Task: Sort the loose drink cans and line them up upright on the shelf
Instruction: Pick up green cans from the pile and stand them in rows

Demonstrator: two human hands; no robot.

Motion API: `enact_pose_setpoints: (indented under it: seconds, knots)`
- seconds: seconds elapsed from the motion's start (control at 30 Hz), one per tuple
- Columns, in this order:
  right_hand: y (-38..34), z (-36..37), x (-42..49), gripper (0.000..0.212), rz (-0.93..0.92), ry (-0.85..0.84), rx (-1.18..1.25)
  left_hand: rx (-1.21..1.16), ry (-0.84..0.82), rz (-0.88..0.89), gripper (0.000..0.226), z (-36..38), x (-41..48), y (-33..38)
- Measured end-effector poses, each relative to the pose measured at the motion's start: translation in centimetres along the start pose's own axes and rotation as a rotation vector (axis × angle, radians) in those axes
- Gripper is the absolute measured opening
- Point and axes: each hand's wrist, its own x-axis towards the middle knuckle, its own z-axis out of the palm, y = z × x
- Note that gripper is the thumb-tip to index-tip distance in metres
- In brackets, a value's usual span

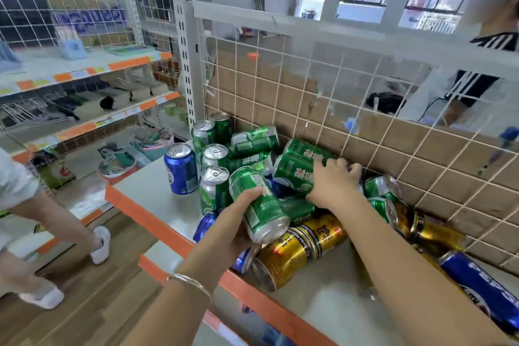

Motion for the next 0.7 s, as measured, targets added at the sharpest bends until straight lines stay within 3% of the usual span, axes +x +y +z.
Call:
enact_pose_setpoints:
  seconds: [0.13, 0.27, 0.33, 0.5, 0.6, 0.7]
  knots:
    - [0.2, 1.0, 0.6, 0.080, 0.038, 0.037, -0.004, 0.054, -0.048, 0.009, 0.036, -0.5, 0.8, 0.4]
    - [1.2, 0.7, 0.5, 0.087, -0.019, 0.043, 0.126, 0.122, -0.033, 0.008, 0.055, -0.9, 2.0, 0.6]
    - [1.5, 0.6, 0.3, 0.091, -0.060, 0.011, 0.252, 0.154, -0.045, 0.006, 0.052, -0.9, 2.6, 0.8]
    - [1.3, -1.2, -0.6, 0.045, -0.020, 0.106, 0.850, 0.263, -0.120, 0.042, 0.034, -0.6, 3.7, 1.6]
    - [2.2, -1.6, -1.1, 0.050, 0.040, 0.150, 1.346, 0.263, -0.132, 0.027, 0.027, -0.3, 3.9, 1.8]
    - [2.6, -1.5, -2.0, 0.046, 0.097, 0.200, 1.915, 0.235, -0.139, 0.007, 0.043, 0.0, 4.1, 1.9]
